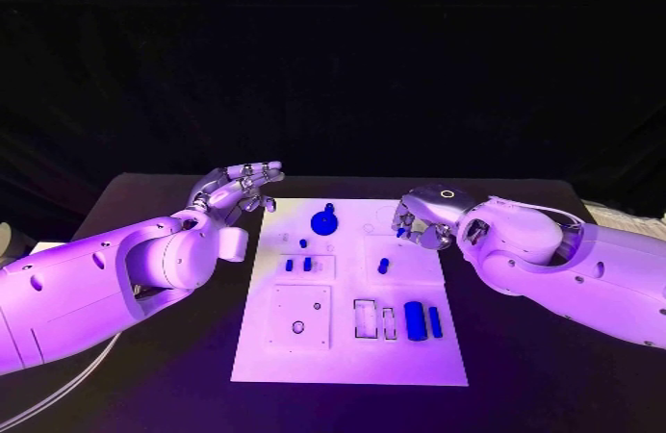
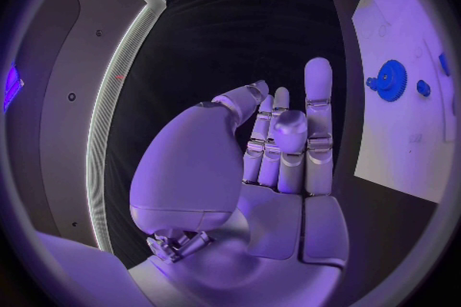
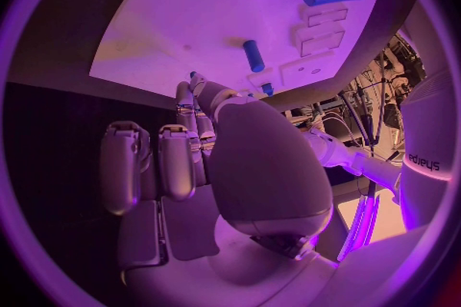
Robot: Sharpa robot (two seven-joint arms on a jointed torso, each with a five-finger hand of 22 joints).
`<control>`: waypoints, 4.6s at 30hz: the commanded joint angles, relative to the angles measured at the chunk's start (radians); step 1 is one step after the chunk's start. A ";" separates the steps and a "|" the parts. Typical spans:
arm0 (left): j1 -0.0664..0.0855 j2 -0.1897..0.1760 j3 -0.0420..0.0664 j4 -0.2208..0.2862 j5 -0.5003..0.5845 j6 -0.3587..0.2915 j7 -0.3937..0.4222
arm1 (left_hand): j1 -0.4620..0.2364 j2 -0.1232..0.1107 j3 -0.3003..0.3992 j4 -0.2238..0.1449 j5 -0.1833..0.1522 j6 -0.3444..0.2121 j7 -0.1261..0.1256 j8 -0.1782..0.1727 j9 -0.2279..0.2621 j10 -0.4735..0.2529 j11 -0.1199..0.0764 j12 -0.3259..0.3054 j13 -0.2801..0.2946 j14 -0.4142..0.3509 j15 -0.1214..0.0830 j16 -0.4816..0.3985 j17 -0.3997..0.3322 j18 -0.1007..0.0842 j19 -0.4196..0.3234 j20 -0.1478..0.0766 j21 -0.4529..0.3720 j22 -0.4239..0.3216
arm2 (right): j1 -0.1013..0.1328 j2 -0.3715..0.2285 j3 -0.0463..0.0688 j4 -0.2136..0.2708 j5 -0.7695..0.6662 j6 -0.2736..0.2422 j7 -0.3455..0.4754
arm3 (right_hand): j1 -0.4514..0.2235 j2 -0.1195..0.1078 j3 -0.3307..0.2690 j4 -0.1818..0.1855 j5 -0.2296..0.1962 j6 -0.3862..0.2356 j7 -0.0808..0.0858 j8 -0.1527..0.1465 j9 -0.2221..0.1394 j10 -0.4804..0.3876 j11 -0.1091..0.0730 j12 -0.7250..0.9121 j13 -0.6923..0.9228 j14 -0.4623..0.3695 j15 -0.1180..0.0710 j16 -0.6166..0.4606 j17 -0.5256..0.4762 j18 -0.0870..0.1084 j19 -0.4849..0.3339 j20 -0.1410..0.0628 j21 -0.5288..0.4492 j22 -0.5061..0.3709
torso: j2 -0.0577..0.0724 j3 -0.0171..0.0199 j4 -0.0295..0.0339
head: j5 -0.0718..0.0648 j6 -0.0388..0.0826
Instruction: Assemble the parts on the task board
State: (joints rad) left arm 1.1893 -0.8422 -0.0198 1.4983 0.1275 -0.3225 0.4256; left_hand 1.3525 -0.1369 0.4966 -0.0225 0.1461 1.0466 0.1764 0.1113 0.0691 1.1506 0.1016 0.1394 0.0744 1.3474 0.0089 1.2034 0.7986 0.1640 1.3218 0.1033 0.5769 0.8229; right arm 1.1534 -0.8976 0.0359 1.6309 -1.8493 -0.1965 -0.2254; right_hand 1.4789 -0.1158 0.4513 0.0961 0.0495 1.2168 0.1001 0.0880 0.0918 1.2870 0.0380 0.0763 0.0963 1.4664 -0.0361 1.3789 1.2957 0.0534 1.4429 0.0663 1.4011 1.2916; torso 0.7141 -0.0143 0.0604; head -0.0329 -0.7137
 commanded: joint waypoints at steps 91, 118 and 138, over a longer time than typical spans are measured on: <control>-0.002 0.007 0.000 0.022 0.004 0.044 -0.032 | -0.013 0.001 -0.015 -0.003 -0.001 -0.021 0.006 0.003 -0.001 -0.023 0.005 0.011 -0.002 -0.013 0.005 -0.008 -0.016 0.016 -0.014 0.003 -0.019 -0.011 | -0.149 0.235 -0.031 0.029 0.060 -0.018 0.049 | -0.105 -0.055 -0.050 -0.015 0.008 -0.188 0.058 -0.026 -0.027 -0.218 0.065 -0.003 -0.032 0.044 0.050 -0.030 -0.062 0.030 -0.045 0.048 -0.064 -0.104 | 0.001 0.0003 0.0007 | 0.074 -0.038; -0.002 0.002 0.000 0.027 0.004 0.055 -0.037 | -0.012 0.002 -0.017 -0.004 -0.003 -0.023 0.007 0.004 -0.001 -0.025 0.006 0.012 -0.002 -0.014 0.006 -0.008 -0.018 0.016 -0.015 0.004 -0.019 -0.012 | -0.037 -0.028 0.007 0.100 0.084 0.055 -0.002 | -0.077 -0.065 -0.221 0.011 0.012 -0.202 0.013 -0.024 -0.025 -0.268 0.056 0.029 -0.031 0.041 0.046 -0.045 -0.090 0.032 -0.044 0.047 -0.079 -0.121 | 0.001 0.0007 -0.0013 | 0.052 -0.016; -0.002 0.001 -0.001 0.026 0.004 0.055 -0.038 | -0.012 0.002 -0.017 -0.005 -0.004 -0.023 0.007 0.004 -0.001 -0.026 0.006 0.013 -0.002 -0.015 0.006 -0.008 -0.018 0.016 -0.015 0.004 -0.020 -0.012 | -0.058 0.007 -0.002 0.075 0.077 0.118 0.021 | -0.023 0.005 -0.167 0.026 0.011 -0.117 0.014 -0.011 -0.017 -0.127 0.024 0.066 -0.033 0.044 0.019 -0.048 -0.100 0.030 -0.033 0.024 -0.075 -0.113 | 0.002 0.0004 0.0002 | 0.057 -0.021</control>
State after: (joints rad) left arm 1.1867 -0.8416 -0.0215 1.5220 0.1281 -0.2863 0.3844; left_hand 1.3525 -0.1369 0.4864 -0.0286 0.1462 1.0323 0.1835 0.1113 0.0689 1.1328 0.1051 0.1473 0.0732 1.3405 0.0160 1.1996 0.7824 0.1632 1.3111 0.1069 0.5613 0.8121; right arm 1.0970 -0.8932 0.0339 1.7068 -1.7578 -0.1116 -0.2121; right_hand 1.4568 -0.1172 0.2789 0.1220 0.0618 1.0944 0.1140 0.0731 0.0731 1.1543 0.0627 0.1421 0.0641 1.4645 -0.0096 1.3305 1.1947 0.0691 1.4124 0.0965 1.3281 1.1774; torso 0.7158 -0.0145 0.0604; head 0.0232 -0.7331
